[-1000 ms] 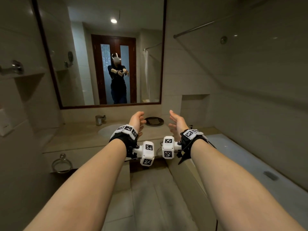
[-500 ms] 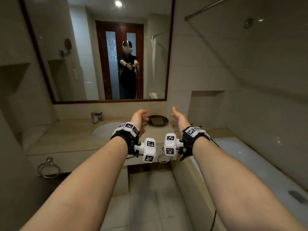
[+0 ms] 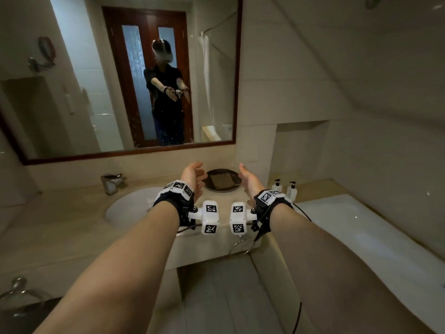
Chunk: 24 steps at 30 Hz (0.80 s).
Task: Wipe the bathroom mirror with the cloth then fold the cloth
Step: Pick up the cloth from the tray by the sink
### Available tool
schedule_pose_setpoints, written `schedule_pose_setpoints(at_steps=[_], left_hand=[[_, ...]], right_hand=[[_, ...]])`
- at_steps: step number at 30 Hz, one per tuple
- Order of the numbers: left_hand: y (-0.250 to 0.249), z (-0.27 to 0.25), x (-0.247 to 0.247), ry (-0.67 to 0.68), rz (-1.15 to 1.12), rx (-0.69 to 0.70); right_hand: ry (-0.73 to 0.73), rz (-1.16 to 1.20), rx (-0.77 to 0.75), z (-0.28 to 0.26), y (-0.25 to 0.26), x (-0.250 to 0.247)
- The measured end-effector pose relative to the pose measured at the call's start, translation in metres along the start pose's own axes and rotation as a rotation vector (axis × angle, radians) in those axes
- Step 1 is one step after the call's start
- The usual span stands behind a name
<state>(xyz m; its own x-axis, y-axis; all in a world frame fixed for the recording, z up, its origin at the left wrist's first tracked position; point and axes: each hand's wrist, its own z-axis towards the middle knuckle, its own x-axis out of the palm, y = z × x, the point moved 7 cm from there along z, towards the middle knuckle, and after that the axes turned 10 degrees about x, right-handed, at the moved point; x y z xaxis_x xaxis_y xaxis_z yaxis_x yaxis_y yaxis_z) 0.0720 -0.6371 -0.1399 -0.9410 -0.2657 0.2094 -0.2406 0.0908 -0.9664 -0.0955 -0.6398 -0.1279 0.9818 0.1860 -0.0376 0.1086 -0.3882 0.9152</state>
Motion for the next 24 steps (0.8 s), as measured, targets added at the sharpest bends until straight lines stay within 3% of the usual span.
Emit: schedule_pose_setpoints(at_steps=[10,17,24], left_hand=[[0.005,0.145,0.011,0.054,0.001,-0.084],[0.026,0.269,0.043,0.065,-0.023,-0.136],[0.053,0.396,0.061,-0.037,-0.033,-0.203]], right_hand=[[0.025,0.072,0.072,0.13,0.033,-0.008],[-0.042,0.061,0.055,0.263,0.051,-0.029],[-0.026,0.046,0.095,0.401,0.069,-0.063]])
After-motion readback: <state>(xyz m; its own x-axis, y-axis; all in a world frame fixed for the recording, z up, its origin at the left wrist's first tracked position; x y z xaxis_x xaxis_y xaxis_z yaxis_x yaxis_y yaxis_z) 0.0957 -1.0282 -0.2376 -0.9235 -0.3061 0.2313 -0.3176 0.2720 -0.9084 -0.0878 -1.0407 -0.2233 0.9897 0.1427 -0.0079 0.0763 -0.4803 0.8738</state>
